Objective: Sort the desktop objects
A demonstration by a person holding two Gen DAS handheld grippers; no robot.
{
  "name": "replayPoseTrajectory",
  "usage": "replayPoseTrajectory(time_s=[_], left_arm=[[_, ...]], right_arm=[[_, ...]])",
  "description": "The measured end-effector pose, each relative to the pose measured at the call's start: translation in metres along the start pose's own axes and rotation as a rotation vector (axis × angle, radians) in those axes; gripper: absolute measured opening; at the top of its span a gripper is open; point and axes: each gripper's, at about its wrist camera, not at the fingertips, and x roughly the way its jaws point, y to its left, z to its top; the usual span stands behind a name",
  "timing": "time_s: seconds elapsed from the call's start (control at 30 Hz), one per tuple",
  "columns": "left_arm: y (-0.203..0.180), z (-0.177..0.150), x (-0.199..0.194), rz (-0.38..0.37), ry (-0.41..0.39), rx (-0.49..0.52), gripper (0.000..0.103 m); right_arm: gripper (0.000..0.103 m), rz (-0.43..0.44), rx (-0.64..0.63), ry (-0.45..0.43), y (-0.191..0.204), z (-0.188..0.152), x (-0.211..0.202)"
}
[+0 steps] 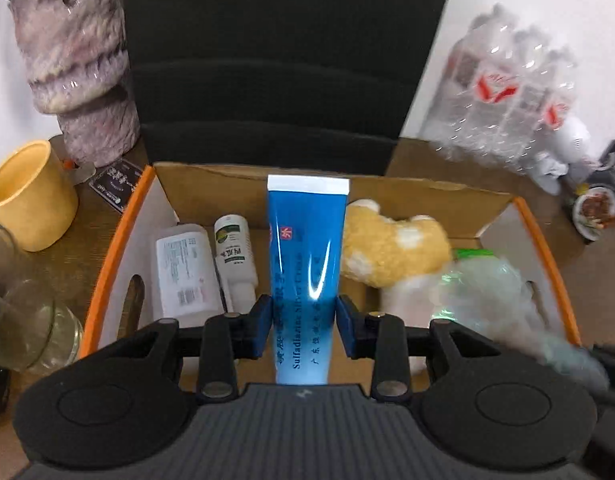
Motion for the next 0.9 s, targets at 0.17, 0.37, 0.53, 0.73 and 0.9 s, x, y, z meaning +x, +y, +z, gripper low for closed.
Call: replayPoseTrajectory(time_s=[0.17, 0.37, 0.53, 0.73, 0.9], left_arm=[[0.007, -0.004, -0.009, -0.020, -0.032, -0.001, 0.078], [0.014, -0.003, -0.066, -0.031, -0.106, -0.003, 0.087], [0.012, -0.023, -0.109, -0.034, -0.126, 0.038, 0.091], [0.016, -0.091, -0.161, -0.081, -0.205, 0.074, 0.099], [0.025, -0.179, -0.201, -0.081, -0.327, 0.043, 0.103]], right_arm=[[0.060, 0.013, 0.006, 0.069, -0.001, -0.007, -0.006], [0.081, 0.028, 0.024, -0.053, -0.004, -0.002, -0.062], [0.081, 0.033, 0.007, -0.095, 0.003, -0.004, -0.100], [0.086, 0.112, -0.030, -0.172, 0.012, -0.048, -0.147], [0.087, 0.131, -0.060, -0.300, 0.021, -0.142, -0.186]])
